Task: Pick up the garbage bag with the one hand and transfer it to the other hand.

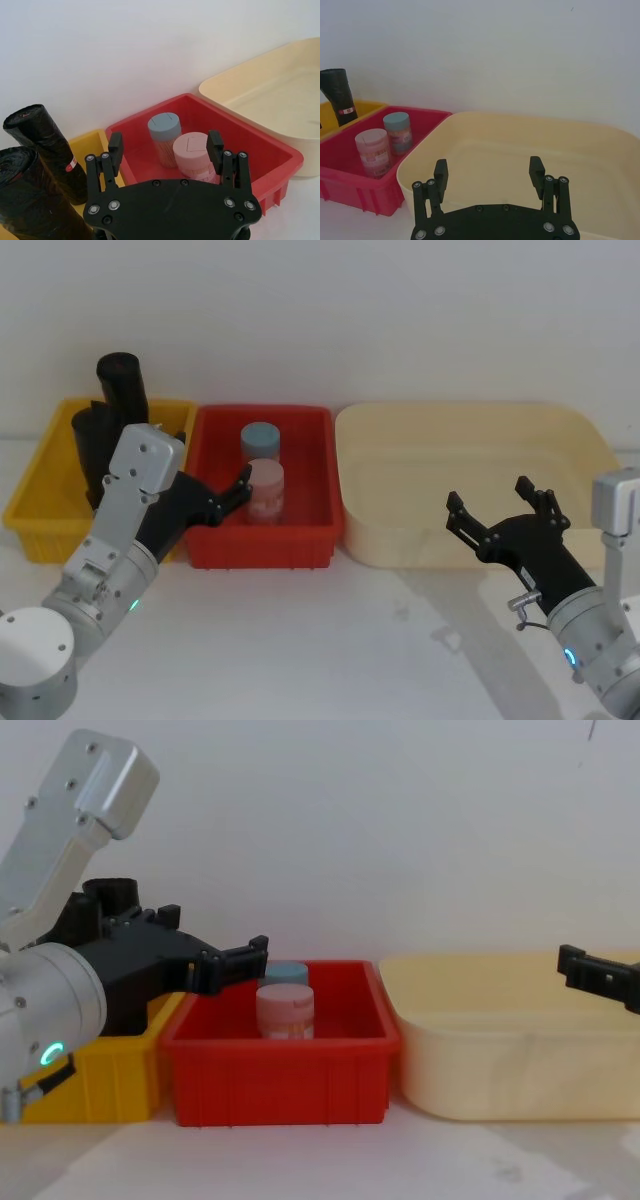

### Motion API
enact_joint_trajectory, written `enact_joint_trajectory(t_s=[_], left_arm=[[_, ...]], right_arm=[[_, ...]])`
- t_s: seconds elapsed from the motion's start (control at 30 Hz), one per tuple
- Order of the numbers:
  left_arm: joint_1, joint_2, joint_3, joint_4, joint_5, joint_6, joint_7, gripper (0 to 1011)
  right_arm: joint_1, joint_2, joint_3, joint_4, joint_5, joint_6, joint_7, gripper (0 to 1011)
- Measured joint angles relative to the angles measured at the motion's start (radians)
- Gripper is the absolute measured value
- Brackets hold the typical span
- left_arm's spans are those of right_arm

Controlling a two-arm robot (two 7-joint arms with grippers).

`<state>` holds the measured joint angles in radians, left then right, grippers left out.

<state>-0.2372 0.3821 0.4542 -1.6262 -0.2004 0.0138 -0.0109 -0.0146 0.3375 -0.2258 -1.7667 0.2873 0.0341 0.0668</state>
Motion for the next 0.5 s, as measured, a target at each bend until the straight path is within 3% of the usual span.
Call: enact_joint_trajectory(t_s=[0.5], left_arm=[[0.000, 0.000, 0.000, 0.000, 0.000, 0.000, 0.000, 1001]], right_arm=[[0.000, 0.000, 0.000, 0.000, 0.000, 0.000, 0.000, 1000]])
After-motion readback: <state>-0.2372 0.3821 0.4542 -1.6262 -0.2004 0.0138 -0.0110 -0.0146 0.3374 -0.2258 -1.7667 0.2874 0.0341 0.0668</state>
